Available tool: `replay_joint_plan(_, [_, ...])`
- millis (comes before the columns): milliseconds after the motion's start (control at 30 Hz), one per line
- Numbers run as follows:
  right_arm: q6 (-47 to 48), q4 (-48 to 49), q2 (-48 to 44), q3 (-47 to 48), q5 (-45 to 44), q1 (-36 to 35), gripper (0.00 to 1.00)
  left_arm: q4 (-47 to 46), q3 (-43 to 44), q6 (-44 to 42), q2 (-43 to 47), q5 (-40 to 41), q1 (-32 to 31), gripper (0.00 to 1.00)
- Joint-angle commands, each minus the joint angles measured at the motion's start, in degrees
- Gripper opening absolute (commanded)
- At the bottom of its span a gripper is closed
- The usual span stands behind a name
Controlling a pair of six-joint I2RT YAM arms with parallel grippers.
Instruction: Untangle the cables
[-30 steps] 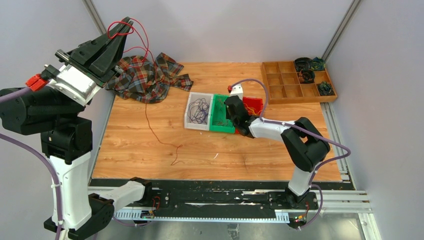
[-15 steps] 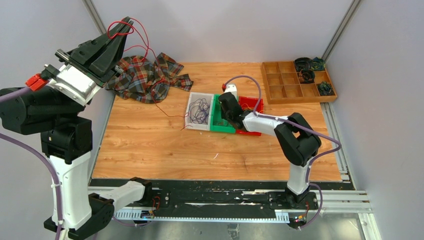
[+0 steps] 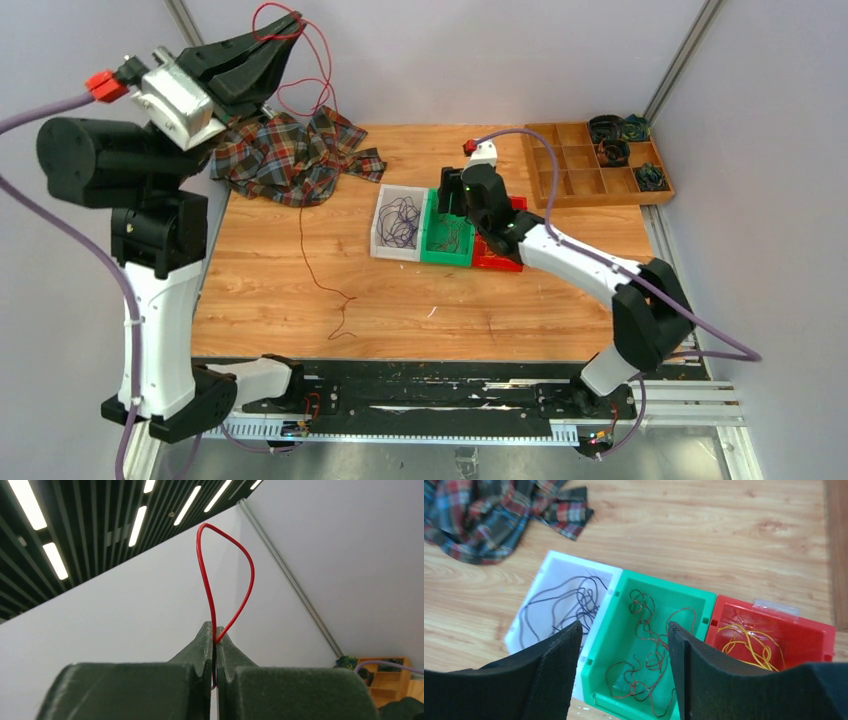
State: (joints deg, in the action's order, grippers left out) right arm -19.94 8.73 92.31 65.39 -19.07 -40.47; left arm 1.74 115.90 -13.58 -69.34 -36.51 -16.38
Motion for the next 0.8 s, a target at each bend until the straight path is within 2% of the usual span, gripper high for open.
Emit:
replay_joint_plan(0, [0.0,2.8,-7.0,-3.0,1.6,1.0,0.64,-2.2,2.4,5.5,-3.2,-2.3,-0.9,0.0])
replay_joint_plan(133, [2.0,4.0,-10.3,-5.9,-1.5,2.8,0.68,-2.2,3.4,5.2,-6.1,-3.1,-3.1,0.0])
replay_joint_plan(267, [-1.3,1.8,-10.7,-8.1,-0.1,9.8,0.68,-3.8,3.6,4.3,-8.1,-3.0,-5.5,0.01])
replay_joint_plan(367, [-2.6,4.3,-12.9,-12.3,0.4,12.8,0.68,-4.4,5.1,3.2,-10.6,-3.0,-7.2,0.0])
replay_joint_plan(667, [-5.0,11.9,-18.7,-24.2,-2.6,13.4,0.66,-7.1,10.9,0.8,-20.5,-1.1,-11.3,0.0])
replay_joint_plan(767, [-6.3,13.7,-20.9,-27.1,-3.1,13.4,0.65,-7.4,10.5,-1.7,-23.4,-0.1,-12.6,0.0])
